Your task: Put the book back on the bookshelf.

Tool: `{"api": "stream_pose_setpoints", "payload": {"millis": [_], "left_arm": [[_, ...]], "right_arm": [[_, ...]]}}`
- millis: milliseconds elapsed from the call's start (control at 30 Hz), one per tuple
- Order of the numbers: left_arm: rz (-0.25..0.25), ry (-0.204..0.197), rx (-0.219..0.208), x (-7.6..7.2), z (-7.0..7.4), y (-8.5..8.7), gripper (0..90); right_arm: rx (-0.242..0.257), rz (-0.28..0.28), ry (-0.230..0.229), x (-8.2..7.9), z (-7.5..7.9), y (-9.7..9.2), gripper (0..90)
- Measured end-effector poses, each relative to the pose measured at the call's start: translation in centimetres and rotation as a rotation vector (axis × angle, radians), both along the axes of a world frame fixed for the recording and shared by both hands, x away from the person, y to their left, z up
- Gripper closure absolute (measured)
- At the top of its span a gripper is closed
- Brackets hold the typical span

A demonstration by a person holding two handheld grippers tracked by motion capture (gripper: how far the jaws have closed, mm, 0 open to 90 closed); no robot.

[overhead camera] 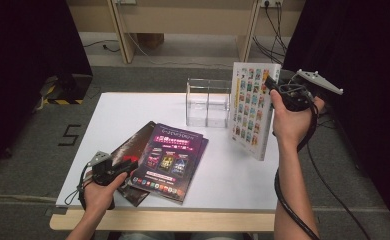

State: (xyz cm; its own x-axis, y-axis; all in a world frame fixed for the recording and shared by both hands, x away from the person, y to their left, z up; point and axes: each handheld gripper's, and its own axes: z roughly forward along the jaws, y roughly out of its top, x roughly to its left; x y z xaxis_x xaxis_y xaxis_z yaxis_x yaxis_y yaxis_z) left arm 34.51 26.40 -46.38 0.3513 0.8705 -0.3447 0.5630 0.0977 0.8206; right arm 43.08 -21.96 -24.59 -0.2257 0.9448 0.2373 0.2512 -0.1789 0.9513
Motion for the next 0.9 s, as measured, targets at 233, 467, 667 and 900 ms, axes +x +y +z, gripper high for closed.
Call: {"api": "stream_pose_setpoints", "payload": {"millis": [233, 467, 667, 900], "left_arm": [[0.004, -0.005, -0.007, 0.0, 0.2, 0.1, 62.8], [0.009, -0.011, -0.014, 0.0, 0.5, 0.2, 63.0], [-0.001, -0.007, -0.007, 0.1, 0.3, 0.0, 63.1], [0.001, -0.005, -0.006, 0.1, 0.3, 0.1, 63.3]], "right_arm": [[0.008, -0.008, 0.025, 1.5, 0.0, 0.4, 74.2], [-0.002, -0.029, 0.033, 2.4, -0.2, 0.4, 74.2], [0.019, -0.041, 0.040, 2.8, -0.5, 0.1, 74.1], [0.009, -0.050, 0.032, 3.5, -0.3, 0.1, 74.1]]}}
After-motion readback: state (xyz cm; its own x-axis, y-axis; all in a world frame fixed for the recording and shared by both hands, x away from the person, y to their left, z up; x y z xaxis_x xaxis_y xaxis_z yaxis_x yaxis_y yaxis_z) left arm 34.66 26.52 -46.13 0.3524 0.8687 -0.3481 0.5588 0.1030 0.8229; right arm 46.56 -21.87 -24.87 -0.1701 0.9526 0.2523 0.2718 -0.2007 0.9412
